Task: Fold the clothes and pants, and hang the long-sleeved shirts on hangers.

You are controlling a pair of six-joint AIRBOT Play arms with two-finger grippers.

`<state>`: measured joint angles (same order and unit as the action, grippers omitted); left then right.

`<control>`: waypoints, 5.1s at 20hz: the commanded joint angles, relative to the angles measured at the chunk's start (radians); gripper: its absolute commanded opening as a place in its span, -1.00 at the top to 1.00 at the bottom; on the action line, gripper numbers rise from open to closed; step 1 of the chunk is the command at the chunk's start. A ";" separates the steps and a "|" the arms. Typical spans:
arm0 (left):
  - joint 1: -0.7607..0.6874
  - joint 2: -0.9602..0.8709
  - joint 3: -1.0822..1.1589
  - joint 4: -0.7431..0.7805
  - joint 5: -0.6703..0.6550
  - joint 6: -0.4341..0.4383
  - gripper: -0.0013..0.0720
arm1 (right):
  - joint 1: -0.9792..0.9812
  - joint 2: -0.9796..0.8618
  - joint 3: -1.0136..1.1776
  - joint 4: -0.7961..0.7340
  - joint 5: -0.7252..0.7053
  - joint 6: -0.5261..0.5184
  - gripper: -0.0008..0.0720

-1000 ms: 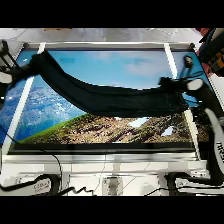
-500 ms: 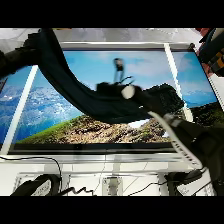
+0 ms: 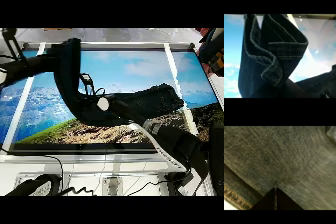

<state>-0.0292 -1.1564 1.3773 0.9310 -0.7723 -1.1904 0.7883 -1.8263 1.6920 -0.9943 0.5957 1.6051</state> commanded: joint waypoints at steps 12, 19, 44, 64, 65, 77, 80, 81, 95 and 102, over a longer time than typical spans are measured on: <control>-0.324 -0.294 0.000 -0.360 -0.132 -0.029 -0.77 | -0.710 0.116 0.167 -0.111 0.291 0.025 0.86; -0.068 -0.277 0.000 -0.230 -0.337 -0.029 -0.77 | -0.835 0.138 0.167 -0.152 0.551 -0.108 0.86; 0.054 -0.299 -0.338 -0.116 -0.060 0.053 0.89 | -0.550 0.037 0.053 -0.160 0.512 -0.168 0.86; 0.034 -0.054 0.034 -0.110 -0.499 -0.104 0.89 | -0.099 -0.037 0.044 -0.230 0.367 0.011 0.86; -0.020 -0.088 0.034 -0.125 -0.460 -0.104 0.89 | -0.163 -0.008 0.044 -0.268 0.407 0.011 0.86; -0.612 -0.520 0.035 -0.225 0.467 -0.103 -0.97 | -0.832 0.158 0.043 -0.315 0.616 -0.174 0.86; -0.577 -0.502 0.035 -0.225 0.461 -0.103 -0.96 | -0.897 0.110 0.038 -0.201 0.566 -0.367 0.86; -0.560 -0.492 0.035 -0.225 0.453 -0.103 -0.96 | -0.917 0.085 0.038 -0.078 0.600 -0.495 0.87; -0.465 -0.467 0.034 -0.127 0.333 -0.104 -0.95 | -0.620 -0.050 0.033 -0.110 0.555 -0.546 -0.92; -0.461 -0.467 0.034 -0.127 0.325 -0.104 -0.95 | -0.666 -0.100 0.034 -0.221 0.523 -0.352 -0.92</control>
<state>-0.4919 -1.6245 1.4117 0.7998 -0.4404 -1.2938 0.1459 -1.9049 1.7252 -1.1629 1.1435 1.1652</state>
